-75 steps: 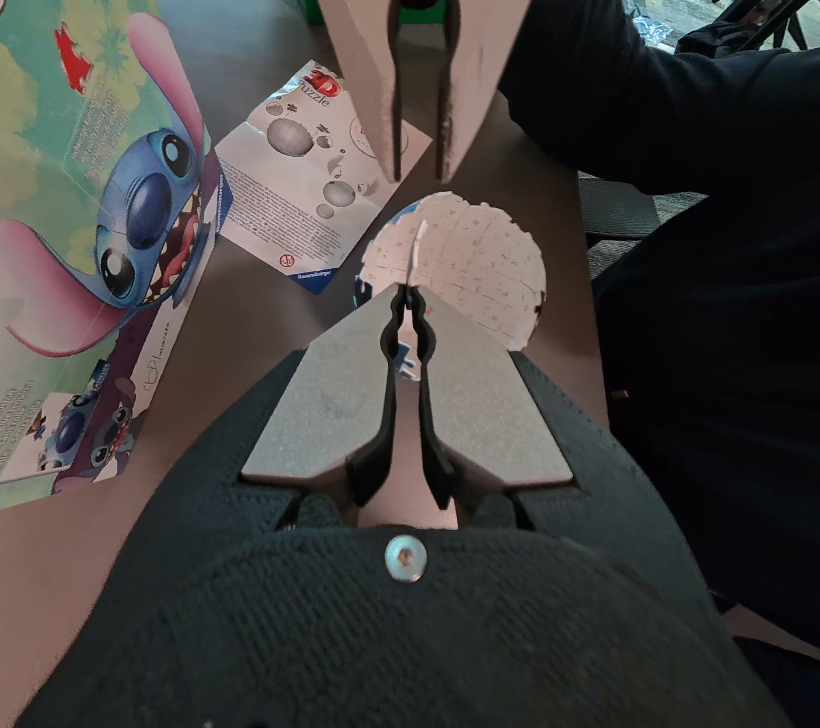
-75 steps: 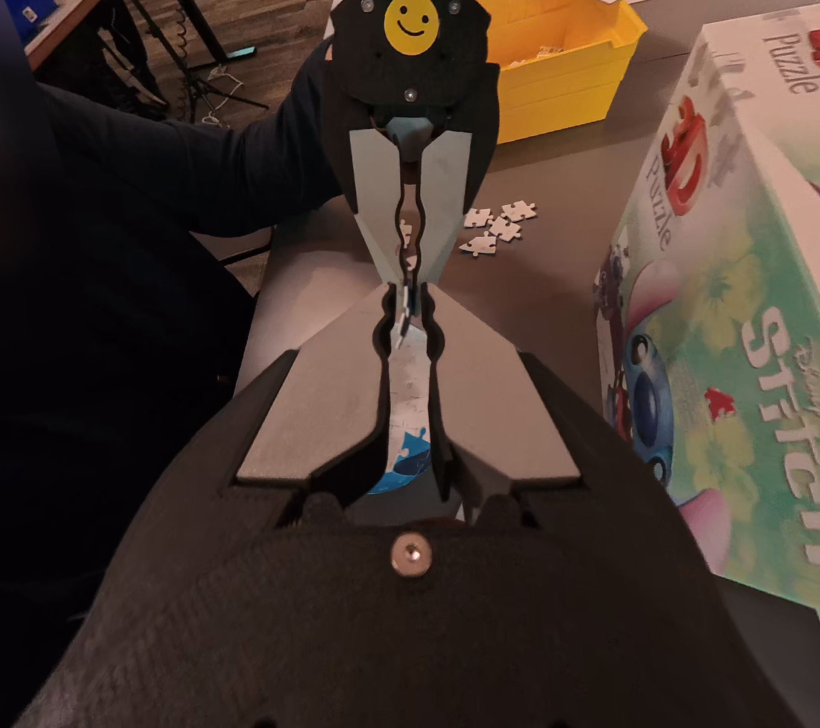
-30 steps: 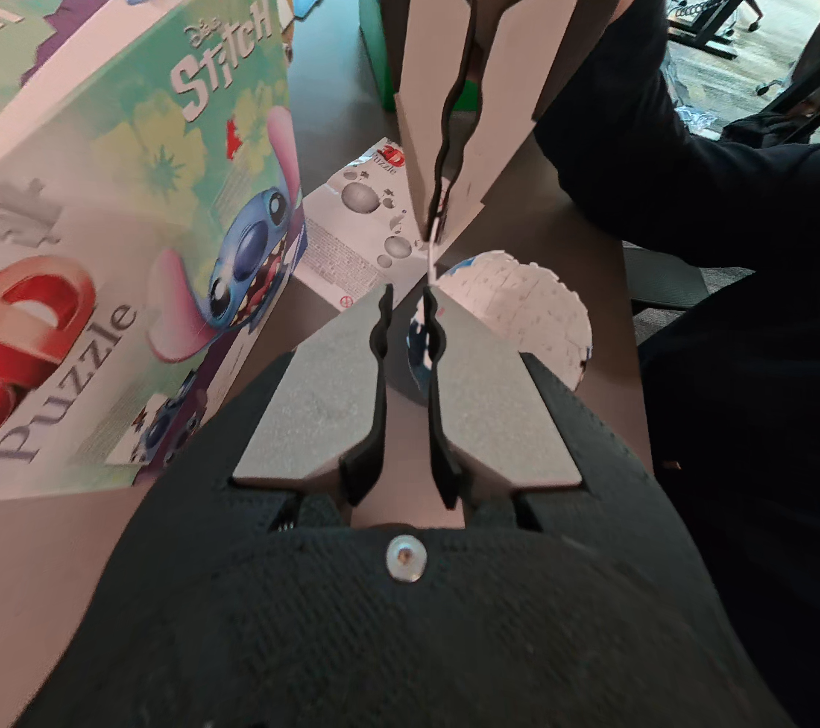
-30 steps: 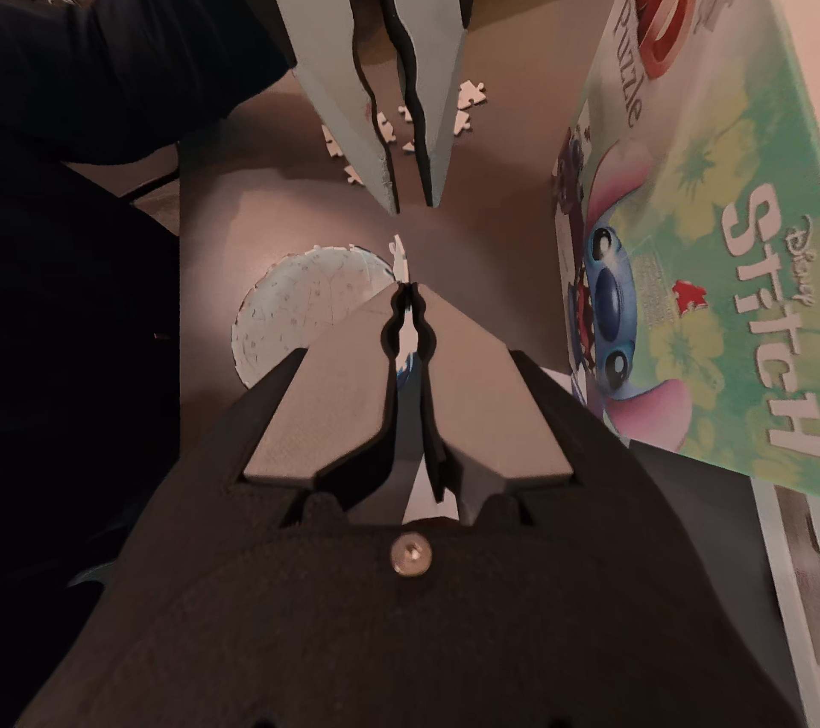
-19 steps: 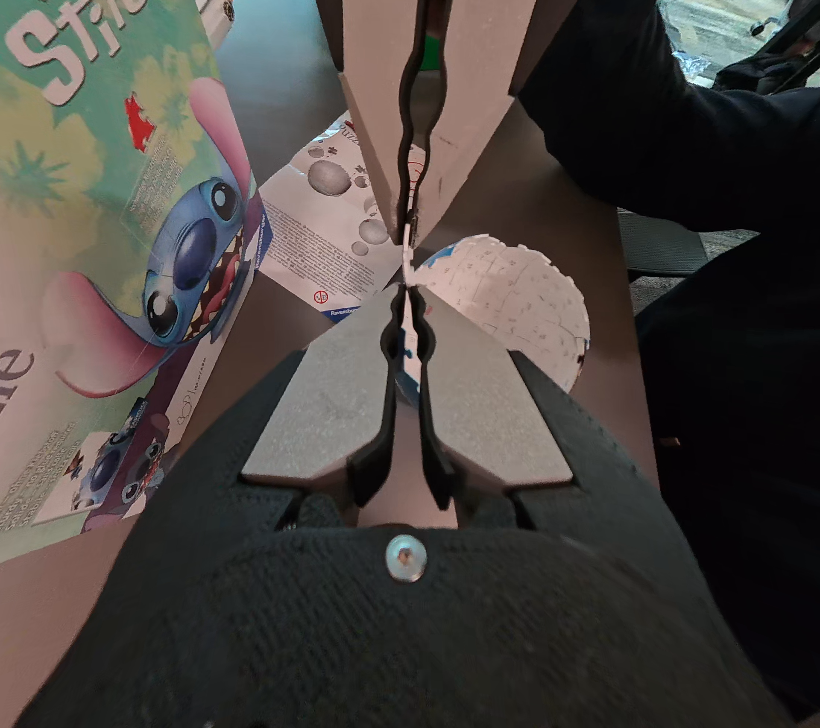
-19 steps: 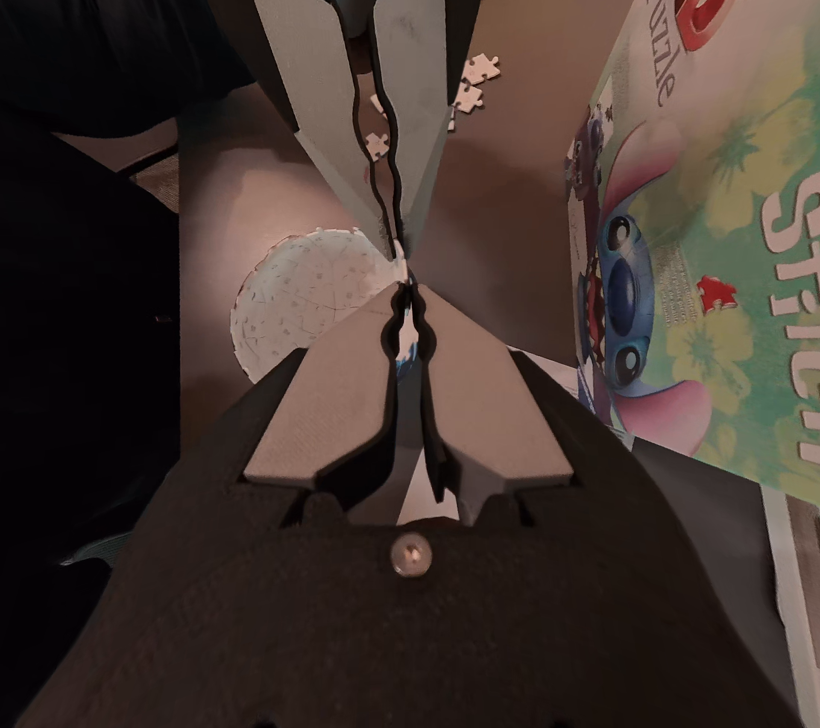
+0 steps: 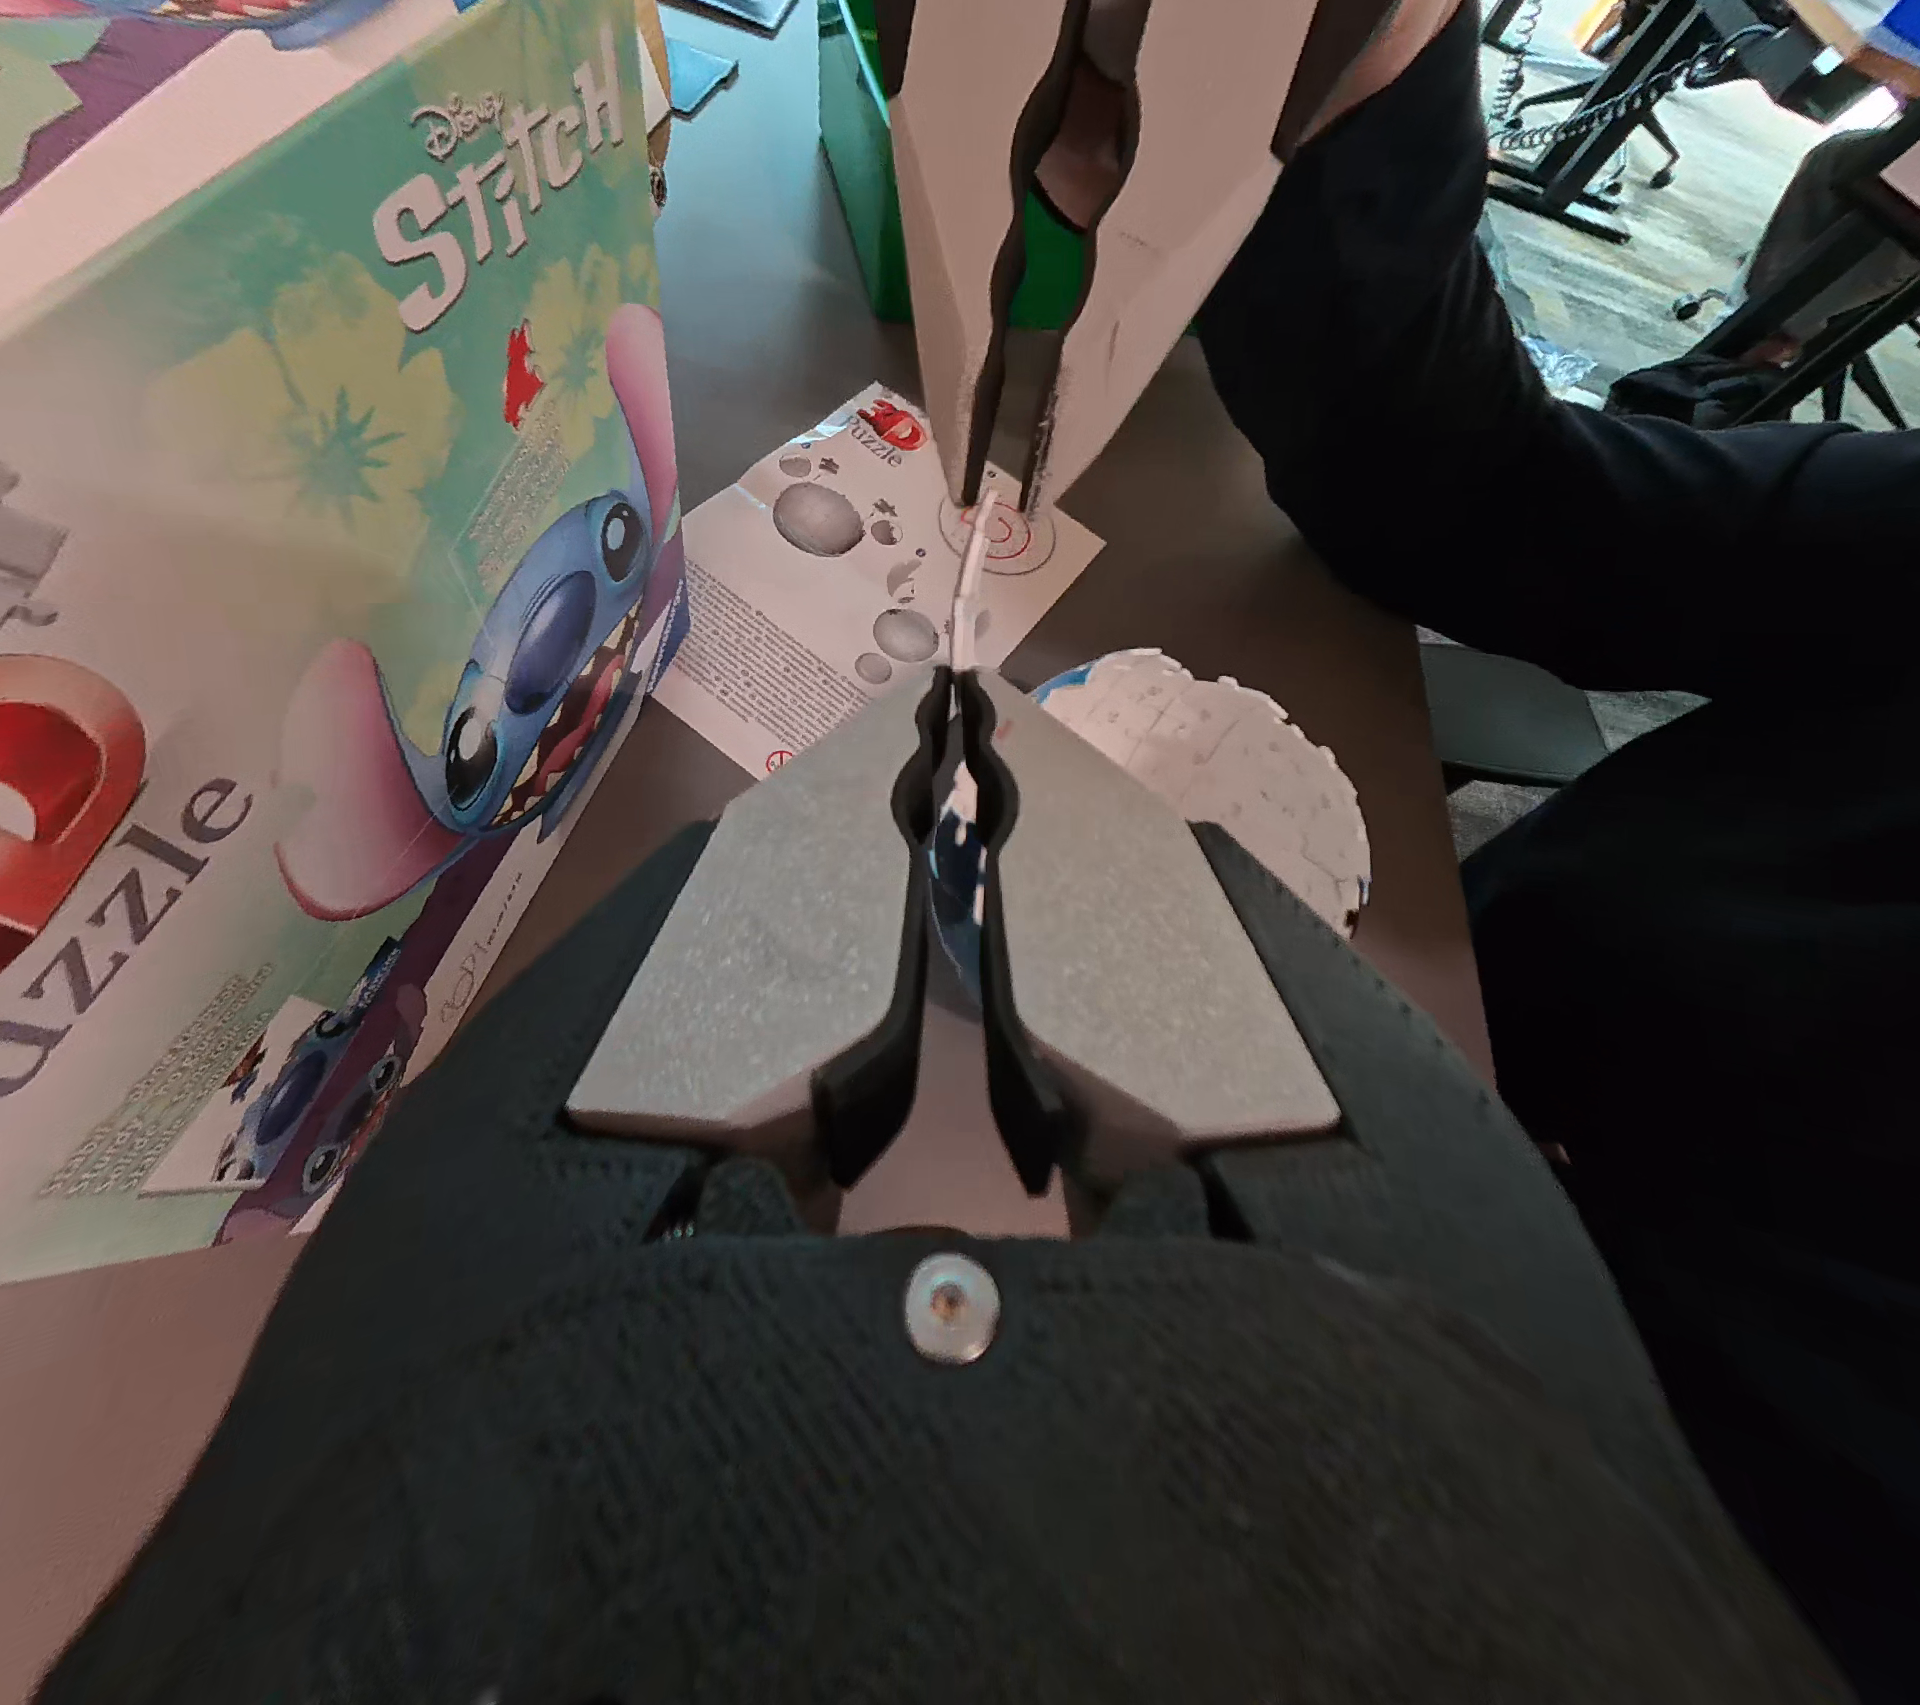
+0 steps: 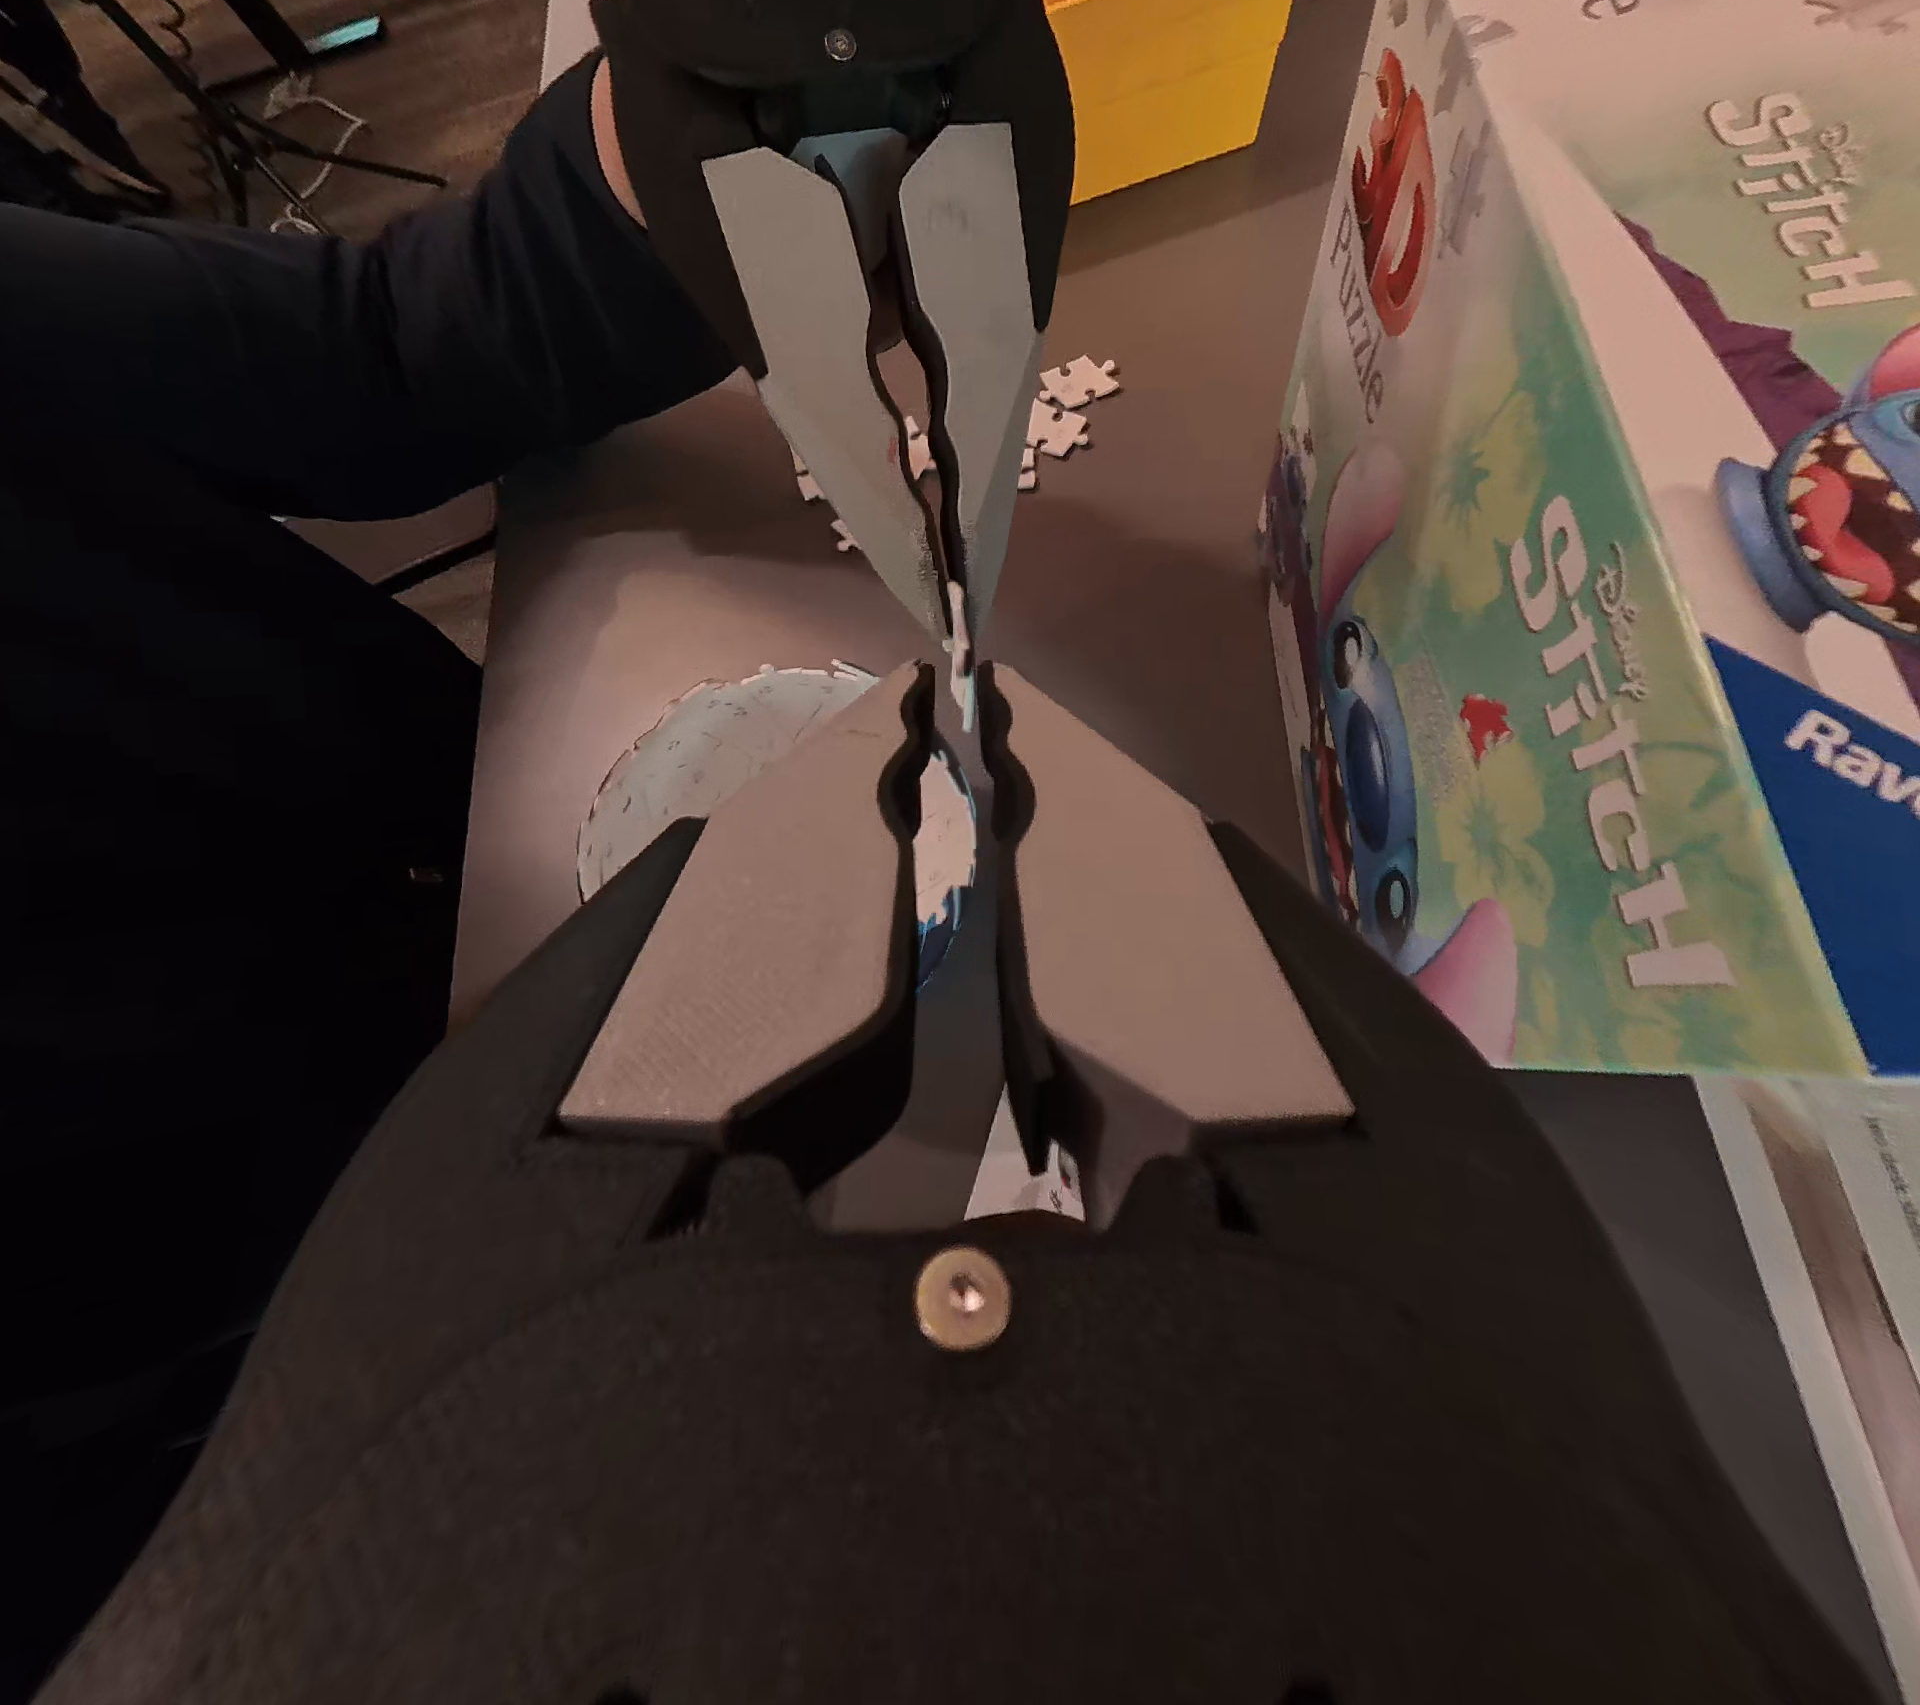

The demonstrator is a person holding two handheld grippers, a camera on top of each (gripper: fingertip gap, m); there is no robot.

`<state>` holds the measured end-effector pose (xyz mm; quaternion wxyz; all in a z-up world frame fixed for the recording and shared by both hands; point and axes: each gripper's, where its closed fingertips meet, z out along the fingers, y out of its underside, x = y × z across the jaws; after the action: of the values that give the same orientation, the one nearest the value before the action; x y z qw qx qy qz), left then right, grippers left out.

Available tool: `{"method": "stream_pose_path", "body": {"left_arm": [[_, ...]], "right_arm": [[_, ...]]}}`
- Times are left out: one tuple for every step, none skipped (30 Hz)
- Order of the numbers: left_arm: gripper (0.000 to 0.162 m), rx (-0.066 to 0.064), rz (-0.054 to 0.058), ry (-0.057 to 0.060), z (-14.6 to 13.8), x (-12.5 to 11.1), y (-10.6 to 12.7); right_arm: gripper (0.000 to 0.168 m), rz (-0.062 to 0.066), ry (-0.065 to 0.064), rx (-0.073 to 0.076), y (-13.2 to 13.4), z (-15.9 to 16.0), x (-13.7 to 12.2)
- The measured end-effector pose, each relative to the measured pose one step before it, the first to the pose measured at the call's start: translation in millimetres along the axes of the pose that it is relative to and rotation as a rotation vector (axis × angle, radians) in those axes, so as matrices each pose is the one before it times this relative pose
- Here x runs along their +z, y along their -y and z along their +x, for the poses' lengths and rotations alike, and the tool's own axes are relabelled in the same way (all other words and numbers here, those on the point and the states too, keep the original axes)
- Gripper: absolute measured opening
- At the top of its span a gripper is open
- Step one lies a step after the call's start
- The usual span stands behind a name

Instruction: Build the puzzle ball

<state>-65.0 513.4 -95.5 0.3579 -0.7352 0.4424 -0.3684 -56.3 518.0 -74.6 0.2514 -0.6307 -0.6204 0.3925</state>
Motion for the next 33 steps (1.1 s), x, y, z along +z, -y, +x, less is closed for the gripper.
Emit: {"method": "stream_pose_path", "body": {"left_arm": [[0.0, -0.004, 0.0031, -0.0128, 1.55, -0.01, 0.34], [0.0, -0.0054, -0.0014, -0.0111, 1.44, 0.52, -0.41], [0.0, -0.006, -0.0073, -0.0064, 0.82, 1.1, -1.4], [0.0, -0.0043, -0.0116, -0.0083, 1.2, 1.52, -2.0], [0.0, -0.0013, -0.0119, -0.0046, 0.91, 1.7, -2.05], [0.0, 0.0018, -0.0113, 0.0029, -0.22, 1.63, -2.06], [0.0, 0.0037, -0.0094, 0.0019, -0.05, 1.48, -1.5], [0.0, 0.0024, -0.0091, -0.0019, 0.7, 1.57, -1.44], [0.0, 0.0012, -0.008, -0.0011, 0.64, 1.43, -1.27], [0.0, 0.0029, -0.0087, 0.0069, -0.55, 1.14, -1.15], [0.0, 0.0057, -0.0076, 0.0101, -0.98, 0.72, -1.1], [0.0, 0.0047, -0.0051, 0.0024, 0.12, 0.41, -0.68], [0.0, 0.0015, -0.0014, -0.0018, 0.53, 0.38, -0.23], [0.0, -0.0002, -0.0005, -0.0028, 0.55, 0.31, -0.13], [0.0, -0.0012, -0.0027, -0.0018, 0.05, 0.32, -0.45], [0.0, -0.0001, -0.0025, 0.0024, -0.57, 0.29, -0.59], [0.0, 0.0006, -0.0018, 0.0031, -0.63, 0.19, -0.49], [0.0, -0.0005, -0.0015, -0.0011, -0.13, 0.18, -0.3], [0.0, -0.0014, -0.0008, -0.0004, -0.17, -0.04, -0.13], [0.0, -0.0001, 0.0011, 0.0016, -0.37, -0.08, 0.09], [0.0, 0.0002, 0.0015, -0.0007, 0.1, -0.21, 0.12], [0.0, -0.0005, -0.0002, -0.0031, 0.37, 0.0, 0.0], [0.0, -0.0002, -0.0008, -0.0006, 0.12, 0.03, -0.07], [0.0, 0.0014, 0.0, 0.0021, -0.17, 0.06, -0.02], [0.0, 0.001, -0.0001, -0.0004, 0.11, 0.2, -0.04], [0.0, -0.0005, -0.0014, -0.0024, 0.29, 0.19, -0.22], [0.0, -0.0003, -0.0012, -0.0006, 0.0, 0.12, -0.25], [0.0, -0.0003, 0.0005, 0.0012, -0.4, 0.09, -0.06], [0.0, -0.0012, 0.002, -0.0003, -0.14, -0.14, 0.29], [0.0, -0.0008, 0.0029, -0.0021, 0.22, -0.33, 0.58], [0.0, 0.0011, 0.0033, -0.0004, 0.1, -0.43, 0.47], [0.0, 0.002, 0.003, 0.005, -0.58, -0.57, 0.57], [0.0, 0.0021, 0.0008, 0.0052, -0.77, -0.48, 0.34]], "right_arm": [[0.005, 0.0051, 0.0051, 0.0032, 0.55, -0.47, -0.57], [0.004, -0.0014, 0.0029, 0.0018, -0.35, -0.17, 0.1], [0.003, -0.0069, -0.002, -0.0016, -1.16, 0.41, 0.64], [0.0, -0.0096, -0.0052, -0.0047, -1.42, 0.48, 1.17], [0.0, -0.01, -0.0066, -0.0055, -1.33, 0.51, 1.19], [0.0, -0.0063, -0.0058, -0.0051, -0.53, 0.29, 1.14], [0.0, 0.0007, -0.0023, -0.0043, 0.67, -0.37, 1.09], [0.0, 0.0054, 0.0041, -0.0031, 1.48, -1.24, 0.92], [0.0, 0.0035, 0.0091, -0.0012, 0.98, -1.92, 0.94], [0.0, -0.0033, 0.0089, -0.0001, -0.09, -1.78, 0.93], [0.0, -0.006, 0.0038, -0.0013, -0.83, -0.93, 0.76], [0.0, -0.0029, -0.0009, -0.0028, -0.54, -0.26, 0.47], [0.0, 0.0009, 0.0004, -0.0012, 0.1, -0.14, 0.24], [0.0, 0.0015, 0.0034, 0.0019, 0.28, -0.18, 0.25], [0.0, -0.0008, 0.0032, 0.0027, -0.14, -0.16, 0.28], [0.0, -0.0023, 0.0004, 0.0012, -0.56, 0.26, 0.24], [0.0, -0.0024, -0.0016, 0.0003, -0.59, 0.6, 0.22], [0.0, -0.0014, -0.0002, 0.0009, -0.43, 0.46, 0.28], [0.0, 0.0001, 0.0018, 0.0019, -0.12, 0.04, 0.05], [0.0, 0.0008, 0.0004, 0.0016, 0.0, 0.23, -0.04], [0.0, 0.0014, 0.0001, 0.0008, 0.23, 0.19, -0.1], [0.0, 0.0009, 0.0014, 0.0003, 0.08, -0.13, -0.03], [0.0, -0.0004, 0.0, -0.0002, -0.14, 0.02, 0.03], [0.0, -0.0004, -0.0014, -0.0005, 0.07, 0.12, 0.01], [0.0, 0.0003, -0.0002, -0.0003, 0.04, 0.06, 0.02], [0.0, -0.0004, 0.0013, 0.0001, -0.08, -0.25, 0.13], [0.0, -0.0017, 0.0005, 0.0004, -0.34, -0.05, 0.07], [0.0, -0.0012, -0.0008, 0.0006, -0.32, 0.3, -0.01], [0.0, 0.0007, -0.0005, 0.0009, 0.07, 0.16, -0.2], [0.0, 0.0024, 0.0, 0.001, 0.36, 0.01, -0.5], [0.001, 0.0032, -0.0004, 0.0005, 0.51, 0.04, -0.72], [0.003, 0.0045, -0.0017, -0.001, 0.67, 0.03, -1.08], [0.004, 0.0067, -0.0037, -0.0033, 1.1, 0.18, -1.36]]}}
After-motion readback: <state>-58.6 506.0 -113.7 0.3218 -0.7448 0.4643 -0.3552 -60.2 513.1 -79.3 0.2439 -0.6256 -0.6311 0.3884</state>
